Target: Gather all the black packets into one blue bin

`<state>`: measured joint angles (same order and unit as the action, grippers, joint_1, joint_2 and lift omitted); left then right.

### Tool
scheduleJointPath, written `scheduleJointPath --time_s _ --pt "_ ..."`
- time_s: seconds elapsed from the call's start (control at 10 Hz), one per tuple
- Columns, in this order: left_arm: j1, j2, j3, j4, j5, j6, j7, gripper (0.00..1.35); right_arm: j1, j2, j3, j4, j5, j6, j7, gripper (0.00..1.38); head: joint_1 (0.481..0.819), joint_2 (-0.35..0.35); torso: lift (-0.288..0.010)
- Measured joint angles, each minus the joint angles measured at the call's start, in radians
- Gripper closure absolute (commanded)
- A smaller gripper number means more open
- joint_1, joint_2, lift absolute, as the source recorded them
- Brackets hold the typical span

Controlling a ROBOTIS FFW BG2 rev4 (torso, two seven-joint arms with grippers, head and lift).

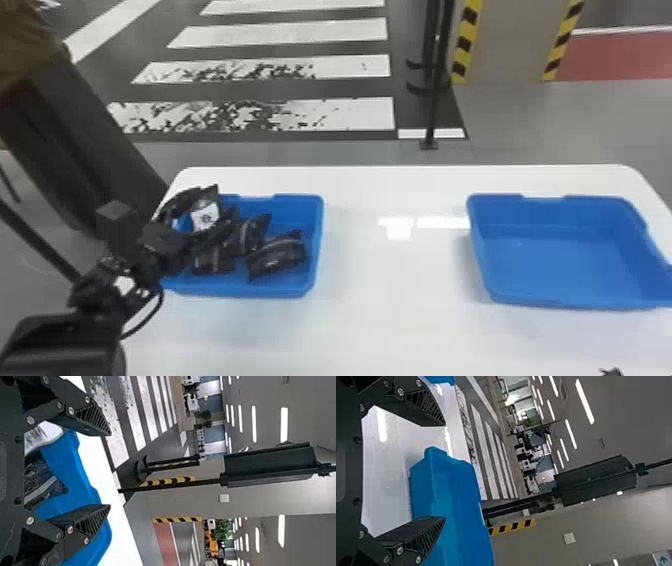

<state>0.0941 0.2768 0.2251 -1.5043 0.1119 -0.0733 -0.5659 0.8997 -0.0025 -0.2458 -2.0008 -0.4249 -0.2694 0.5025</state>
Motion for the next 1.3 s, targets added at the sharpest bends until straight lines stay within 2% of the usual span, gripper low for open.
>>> scheduleJointPath --time_s 0.1,0.2,0.4,0.6,0.8,1.0,1.3 --pt "0.068 -0.01 -0.008 -0.022 0.079 -0.082 -0.004 0.13 0.012 0.002 -0.013 -0.004 0.013 -0.015 -0.004 0.2 0.695 0.053 -0.11" --pt "0.181 -0.031 0.006 -0.111 0.149 -0.135 0.0 0.14 0.02 0.002 -0.027 -0.004 0.03 -0.037 -0.008 0.2 0.695 0.031 -0.11" --pt "0.48 -0.1 0.076 -0.41 0.209 -0.161 0.043 0.15 0.039 0.003 -0.093 -0.018 0.091 -0.079 -0.014 0.2 0.695 -0.003 -0.11" --pt "0.733 -0.166 0.122 -0.616 0.248 -0.201 0.089 0.15 0.059 0.003 -0.13 -0.025 0.122 -0.115 -0.022 0.2 0.695 -0.043 -0.11" --pt "0.883 -0.222 0.144 -0.665 0.258 -0.216 0.098 0.15 0.082 0.003 -0.139 -0.03 0.134 -0.138 -0.037 0.2 0.695 -0.044 -0.11" --pt "0.952 -0.244 0.143 -0.672 0.265 -0.222 0.1 0.15 0.093 0.002 -0.142 -0.036 0.134 -0.149 -0.043 0.2 0.695 -0.049 -0.11" --pt "0.957 -0.236 0.131 -0.674 0.266 -0.215 0.1 0.15 0.085 0.002 -0.143 -0.038 0.137 -0.15 -0.042 0.2 0.695 -0.061 -0.11"
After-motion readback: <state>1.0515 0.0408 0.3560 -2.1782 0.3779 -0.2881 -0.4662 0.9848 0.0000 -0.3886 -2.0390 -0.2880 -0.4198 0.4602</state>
